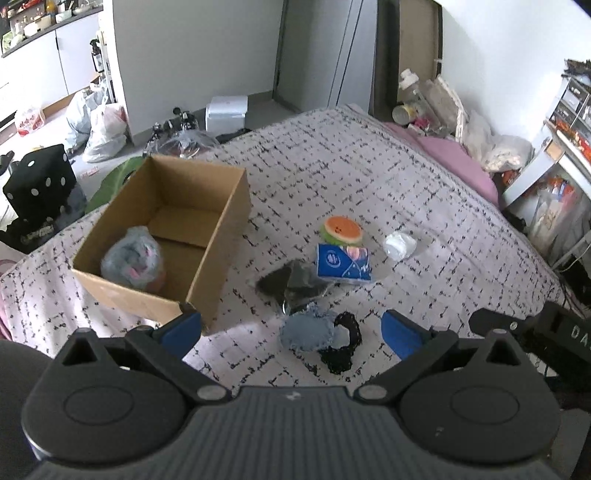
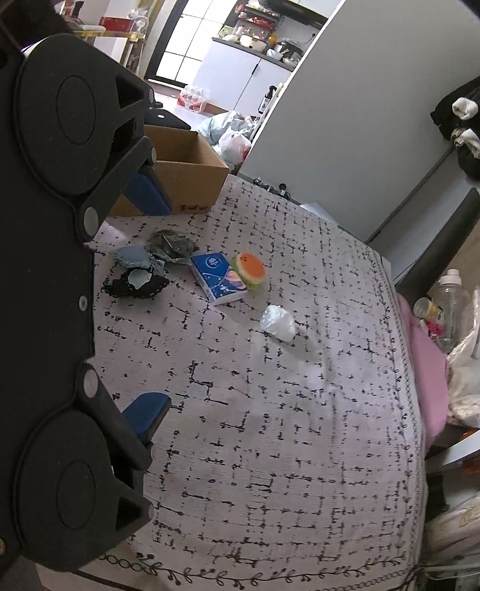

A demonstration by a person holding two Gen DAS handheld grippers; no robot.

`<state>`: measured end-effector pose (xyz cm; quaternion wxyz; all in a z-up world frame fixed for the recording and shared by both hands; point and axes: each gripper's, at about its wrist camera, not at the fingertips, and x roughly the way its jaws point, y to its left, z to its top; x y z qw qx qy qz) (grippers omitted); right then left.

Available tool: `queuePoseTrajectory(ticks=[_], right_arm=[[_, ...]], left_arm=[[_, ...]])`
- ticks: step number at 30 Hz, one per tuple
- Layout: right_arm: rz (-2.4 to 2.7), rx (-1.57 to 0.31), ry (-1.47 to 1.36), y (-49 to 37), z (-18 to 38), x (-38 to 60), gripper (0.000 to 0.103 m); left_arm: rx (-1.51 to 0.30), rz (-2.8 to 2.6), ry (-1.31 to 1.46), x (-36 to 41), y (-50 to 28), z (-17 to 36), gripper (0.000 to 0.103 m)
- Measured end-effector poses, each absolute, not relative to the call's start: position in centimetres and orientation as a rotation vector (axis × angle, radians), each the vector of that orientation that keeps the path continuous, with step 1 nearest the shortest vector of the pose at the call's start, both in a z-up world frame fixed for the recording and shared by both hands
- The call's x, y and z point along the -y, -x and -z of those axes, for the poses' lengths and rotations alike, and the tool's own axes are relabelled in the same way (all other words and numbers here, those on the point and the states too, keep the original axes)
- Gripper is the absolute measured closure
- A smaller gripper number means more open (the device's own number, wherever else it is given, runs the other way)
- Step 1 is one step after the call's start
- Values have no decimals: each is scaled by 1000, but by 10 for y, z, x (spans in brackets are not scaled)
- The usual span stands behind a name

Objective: Organize soft objects
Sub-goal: 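Move the left tool down to the blue denim plush and grasp it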

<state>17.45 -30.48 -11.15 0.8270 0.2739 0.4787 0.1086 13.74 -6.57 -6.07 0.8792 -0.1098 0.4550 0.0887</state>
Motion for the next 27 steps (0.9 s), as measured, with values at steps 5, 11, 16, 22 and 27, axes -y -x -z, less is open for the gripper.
queuePoseTrajectory(ticks=[5, 11, 16, 22, 27], right_arm=[[-230, -1048, -672, -180, 126, 312, 0], [-230, -1063, -720, -186, 140, 308, 1], [-230, -1124, -748, -194, 158, 297, 16], [-220, -1181, -773, -198, 177, 279, 37], [-203, -1198, -768, -202, 185, 270, 39]], left_arm=[[-977, -150, 237, 73, -142, 75, 1], [-990, -133, 295, 75, -150, 95, 4], [-1012, -145, 350, 69, -158, 113, 19], [-1057, -159, 382, 62, -168, 141, 34], [-1080, -152, 436, 54, -175, 159, 34]])
